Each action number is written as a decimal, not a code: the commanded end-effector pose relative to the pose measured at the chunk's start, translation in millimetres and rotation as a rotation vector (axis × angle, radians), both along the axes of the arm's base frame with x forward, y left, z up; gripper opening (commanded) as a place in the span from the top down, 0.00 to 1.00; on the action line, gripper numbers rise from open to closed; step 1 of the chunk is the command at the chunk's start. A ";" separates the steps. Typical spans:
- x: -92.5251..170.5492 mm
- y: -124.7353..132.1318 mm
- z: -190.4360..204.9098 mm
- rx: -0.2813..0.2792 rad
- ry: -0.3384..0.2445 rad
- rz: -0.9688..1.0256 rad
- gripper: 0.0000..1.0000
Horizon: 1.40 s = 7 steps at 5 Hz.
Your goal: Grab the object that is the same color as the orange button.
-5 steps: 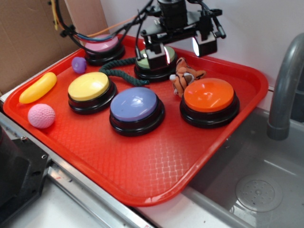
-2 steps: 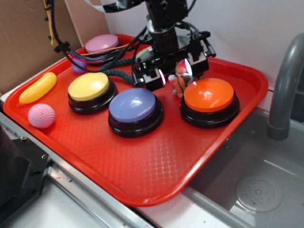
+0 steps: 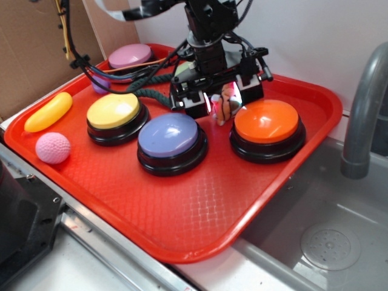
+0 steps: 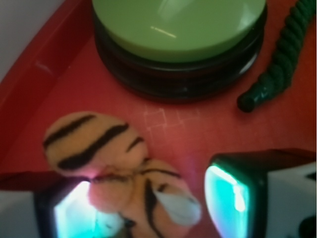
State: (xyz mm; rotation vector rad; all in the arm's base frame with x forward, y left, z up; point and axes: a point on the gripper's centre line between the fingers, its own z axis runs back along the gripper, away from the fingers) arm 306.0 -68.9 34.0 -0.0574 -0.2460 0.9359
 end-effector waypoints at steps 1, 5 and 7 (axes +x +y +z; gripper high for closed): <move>12.4 17.9 9.8 -0.043 -0.104 -0.184 0.97; -27.5 29.0 111.7 0.038 -0.024 -0.492 1.00; -90.4 39.4 165.9 0.006 0.114 -0.739 1.00</move>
